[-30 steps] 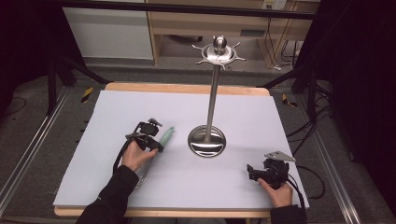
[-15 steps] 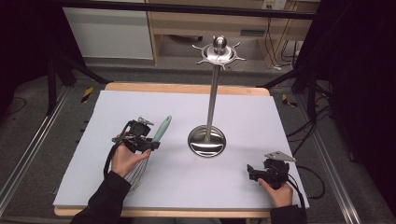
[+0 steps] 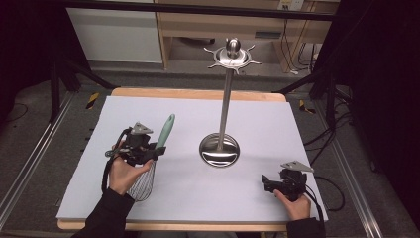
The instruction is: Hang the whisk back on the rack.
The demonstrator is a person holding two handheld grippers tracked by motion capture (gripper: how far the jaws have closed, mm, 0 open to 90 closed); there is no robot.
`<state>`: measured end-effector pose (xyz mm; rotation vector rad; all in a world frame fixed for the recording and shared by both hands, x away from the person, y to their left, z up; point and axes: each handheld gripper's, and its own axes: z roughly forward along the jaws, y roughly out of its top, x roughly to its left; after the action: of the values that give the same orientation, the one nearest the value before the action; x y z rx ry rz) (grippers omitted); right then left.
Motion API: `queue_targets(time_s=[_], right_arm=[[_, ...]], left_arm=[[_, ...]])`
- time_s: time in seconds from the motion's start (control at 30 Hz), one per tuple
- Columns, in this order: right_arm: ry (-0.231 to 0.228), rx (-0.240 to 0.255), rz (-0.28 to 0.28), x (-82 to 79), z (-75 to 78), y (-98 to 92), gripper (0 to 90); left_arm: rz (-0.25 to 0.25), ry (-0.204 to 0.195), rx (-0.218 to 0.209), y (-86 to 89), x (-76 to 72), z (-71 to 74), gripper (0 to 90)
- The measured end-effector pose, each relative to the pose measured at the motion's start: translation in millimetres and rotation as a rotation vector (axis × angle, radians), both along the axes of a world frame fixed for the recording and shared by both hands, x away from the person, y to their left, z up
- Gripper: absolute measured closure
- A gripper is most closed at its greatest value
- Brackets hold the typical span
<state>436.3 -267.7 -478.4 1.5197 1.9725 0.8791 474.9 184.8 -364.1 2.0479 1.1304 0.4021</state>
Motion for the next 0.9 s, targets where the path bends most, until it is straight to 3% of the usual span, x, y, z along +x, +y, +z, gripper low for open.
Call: queue_targets(time_s=[0.23, 0.4, 0.8, 0.9], right_arm=[[-0.004, 0.003, -0.002, -0.6, 0.5, -0.3, 5.9], [-0.004, 0.002, -0.002, -0.7, 0.4, -0.4, 5.9], [-0.005, 0.001, -0.001, -0.9, 0.1, -0.7, 5.9], [-0.005, -0.001, 0.000, -0.6, -0.1, -0.7, 5.9]], left_arm=[[0.004, -0.046, -0.039, 6.7, -9.3, 11.2, 68.8], [0.013, -0.101, -0.091, 12.4, -14.3, 23.6, 68.8], [0.002, -0.189, -0.152, 6.4, -20.2, 41.7, 68.8], [-0.007, -0.196, -0.160, 4.0, -20.5, 45.4, 68.8]])
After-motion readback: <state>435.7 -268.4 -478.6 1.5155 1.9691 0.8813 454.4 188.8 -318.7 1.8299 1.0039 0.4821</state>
